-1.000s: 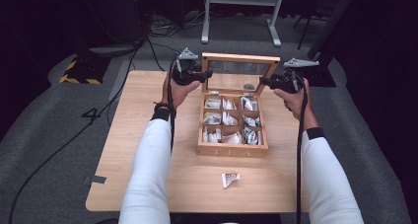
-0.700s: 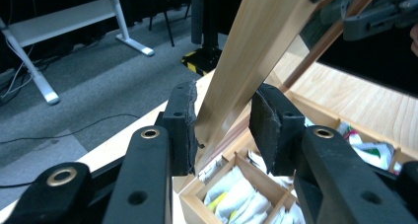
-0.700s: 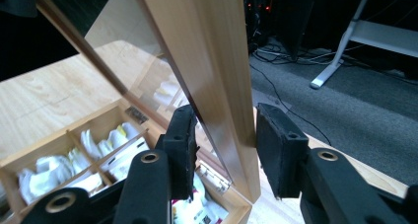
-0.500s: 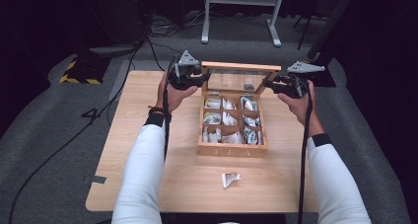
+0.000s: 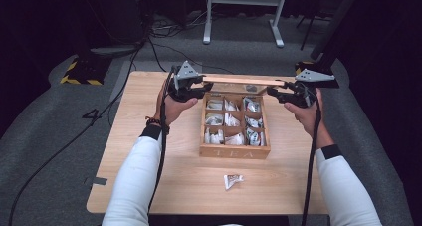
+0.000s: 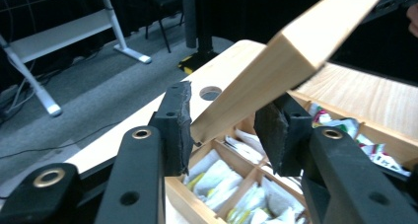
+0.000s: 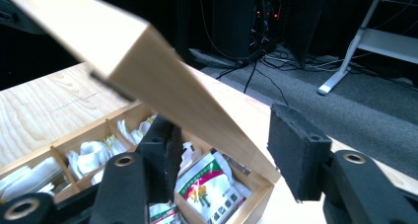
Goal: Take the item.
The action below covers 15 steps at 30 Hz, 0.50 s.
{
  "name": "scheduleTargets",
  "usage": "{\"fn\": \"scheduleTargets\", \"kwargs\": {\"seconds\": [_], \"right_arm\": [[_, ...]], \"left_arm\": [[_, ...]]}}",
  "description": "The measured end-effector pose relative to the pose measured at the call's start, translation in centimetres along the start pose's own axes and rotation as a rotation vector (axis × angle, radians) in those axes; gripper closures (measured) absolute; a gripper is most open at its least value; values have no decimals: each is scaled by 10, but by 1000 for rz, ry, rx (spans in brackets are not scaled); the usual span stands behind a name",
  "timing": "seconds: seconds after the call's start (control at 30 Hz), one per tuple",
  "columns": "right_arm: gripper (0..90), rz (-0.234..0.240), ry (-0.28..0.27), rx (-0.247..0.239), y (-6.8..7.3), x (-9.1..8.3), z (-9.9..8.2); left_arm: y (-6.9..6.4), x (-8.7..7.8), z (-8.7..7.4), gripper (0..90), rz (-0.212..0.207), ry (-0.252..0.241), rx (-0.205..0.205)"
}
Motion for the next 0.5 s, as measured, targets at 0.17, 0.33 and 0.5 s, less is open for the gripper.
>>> {"fn": "scheduleTargets", "kwargs": {"seconds": [0.17,0.33,0.5], "right_arm": [[417,10,12,-2,7,-4,-6],[414,9,4,-19,15,-12,-6],[407,10,-1,-22,17,-18,-7]], "left_arm": [[-9,-1,-8,547,-10,2,-1],[-15,-8,-8,527,-19,-2,-8],[-14,-13,-9,487,13,21,-2]]}}
Point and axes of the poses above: each handheld gripper's, and its own axes: x roughly forward along the jaws, z roughly out of its top, y roughly to its left, the point moved 8 cm from there along x, roughly forward along the jaws, and after that the axes turned 14 degrees about y, right-handed, at the moved point
